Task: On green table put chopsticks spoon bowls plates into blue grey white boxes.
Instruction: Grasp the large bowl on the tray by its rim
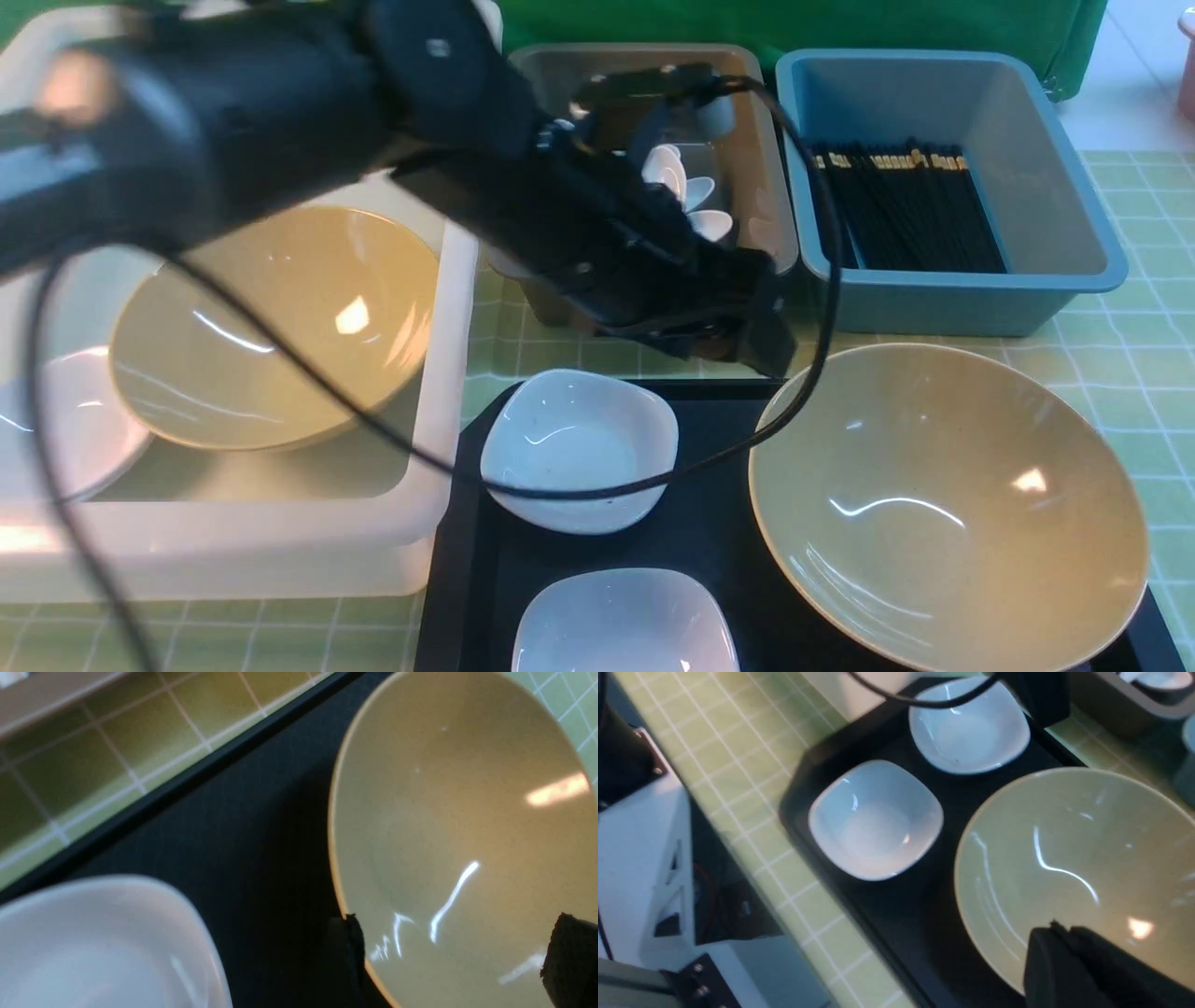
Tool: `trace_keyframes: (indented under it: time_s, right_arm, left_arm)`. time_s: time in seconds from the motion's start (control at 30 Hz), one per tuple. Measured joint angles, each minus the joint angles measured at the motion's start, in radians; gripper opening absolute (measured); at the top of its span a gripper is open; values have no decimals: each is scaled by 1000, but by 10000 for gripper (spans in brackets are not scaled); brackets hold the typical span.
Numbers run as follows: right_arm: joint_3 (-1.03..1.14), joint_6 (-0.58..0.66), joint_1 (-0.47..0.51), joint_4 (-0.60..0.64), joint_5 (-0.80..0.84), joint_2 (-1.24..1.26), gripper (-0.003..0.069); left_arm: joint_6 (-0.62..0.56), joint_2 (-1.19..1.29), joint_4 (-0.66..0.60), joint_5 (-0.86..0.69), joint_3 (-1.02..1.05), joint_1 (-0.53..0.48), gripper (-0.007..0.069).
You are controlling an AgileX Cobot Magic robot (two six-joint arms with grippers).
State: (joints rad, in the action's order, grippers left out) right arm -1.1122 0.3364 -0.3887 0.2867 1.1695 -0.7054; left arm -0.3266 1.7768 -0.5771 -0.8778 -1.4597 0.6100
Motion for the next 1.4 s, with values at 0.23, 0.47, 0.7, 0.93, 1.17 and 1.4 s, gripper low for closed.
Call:
trace_keyframes:
  time_s: [0.23,0.47,0.7,0.93,1.17,1.4]
  right_arm:
    - [16,0,0,-47,-2,36,26]
    - [16,0,0,-54,-2,37,26]
    - [19,0,-1,-56,-2,37,27]
    - [35,-1,-1,-58,-5,37,36]
    - [35,-1,-1,-59,-6,37,38]
    - [35,61,-1,-58,-77,37,46]
  left_arm:
    - [-29,175,-27,-35,-130,0,506]
    - [-84,278,-67,-24,-159,0,506]
    - [-241,352,-166,-26,-160,0,493]
    - [-283,366,-208,-45,-160,-22,98]
    - [-302,315,-250,-92,-160,-90,17]
    - [-310,78,-255,-133,-159,-217,17]
